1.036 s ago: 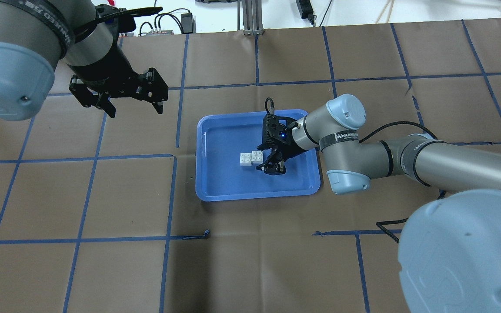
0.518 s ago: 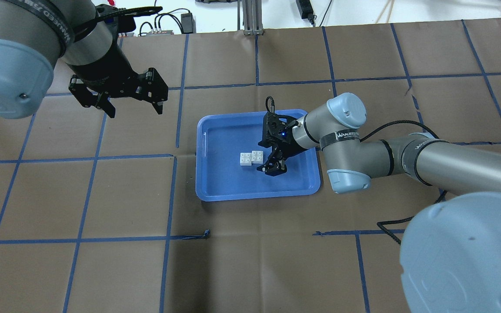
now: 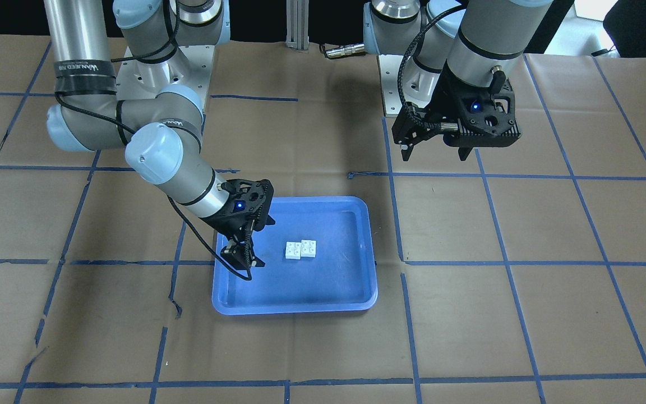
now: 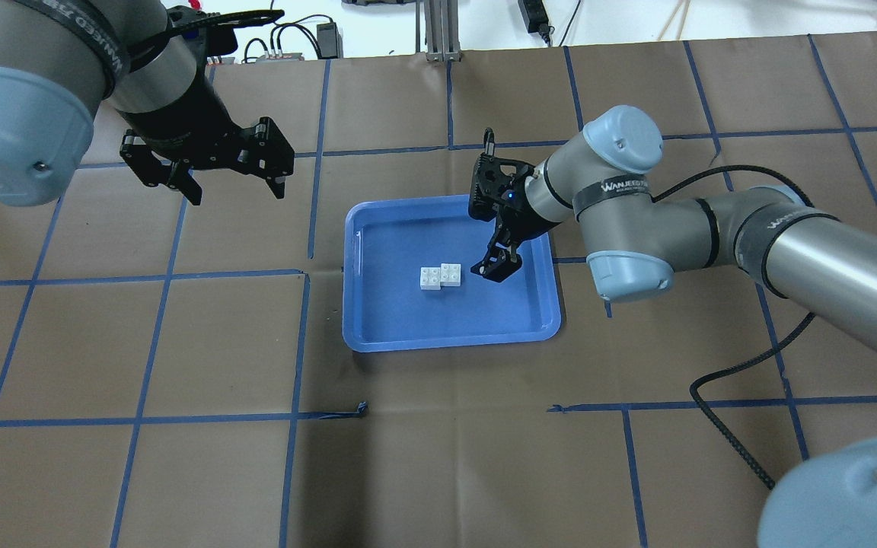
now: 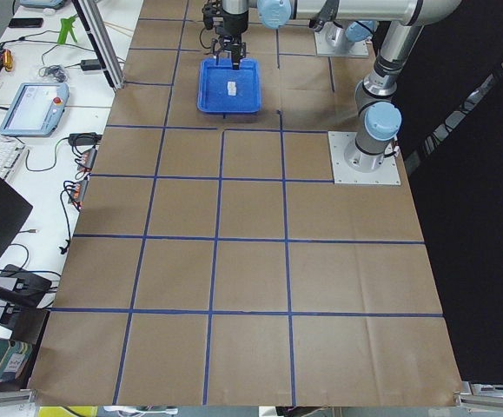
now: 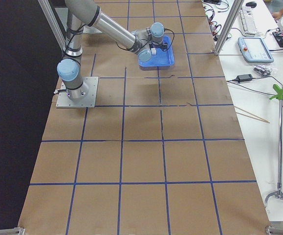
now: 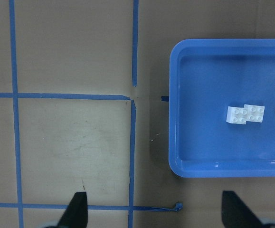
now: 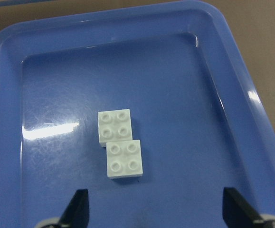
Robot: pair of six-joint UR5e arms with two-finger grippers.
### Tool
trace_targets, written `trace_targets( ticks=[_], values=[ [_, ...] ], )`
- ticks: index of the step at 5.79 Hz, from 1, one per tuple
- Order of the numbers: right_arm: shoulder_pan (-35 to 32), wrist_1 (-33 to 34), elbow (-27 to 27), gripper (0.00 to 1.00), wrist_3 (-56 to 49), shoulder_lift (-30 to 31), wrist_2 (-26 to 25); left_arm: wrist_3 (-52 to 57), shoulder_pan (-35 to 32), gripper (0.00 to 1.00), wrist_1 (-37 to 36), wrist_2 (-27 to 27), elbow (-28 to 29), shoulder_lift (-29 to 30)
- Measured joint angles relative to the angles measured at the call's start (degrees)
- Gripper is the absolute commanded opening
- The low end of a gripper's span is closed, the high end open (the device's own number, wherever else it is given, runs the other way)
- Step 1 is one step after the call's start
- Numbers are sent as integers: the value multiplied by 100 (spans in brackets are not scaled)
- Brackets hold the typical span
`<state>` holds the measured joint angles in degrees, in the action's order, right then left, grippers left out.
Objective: Assemble white blocks and place on blue tray
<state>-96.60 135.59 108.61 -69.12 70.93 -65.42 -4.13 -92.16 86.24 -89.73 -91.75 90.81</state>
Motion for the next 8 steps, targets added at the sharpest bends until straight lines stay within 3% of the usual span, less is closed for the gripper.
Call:
trace_targets(
  ticks=[1,3,4,6,8],
  values=[
    [87,-670,-286,100,638,329,-504,0,3,99,2,0,18,4],
    [355,-1197,-537,100,2519,835,-1388,0,22,99,6,7,68,7],
    [536,-1763,-732,100,3522,1094,-1766,0,23,99,7,8,74,8],
    [719,-3644,-1554,100,5716,1464,-2271,0,29,99,10,9,78,8],
    [736,-5350,-2498,100,7309,1608,-2374,0,31,99,8,9,84,8]
  ],
)
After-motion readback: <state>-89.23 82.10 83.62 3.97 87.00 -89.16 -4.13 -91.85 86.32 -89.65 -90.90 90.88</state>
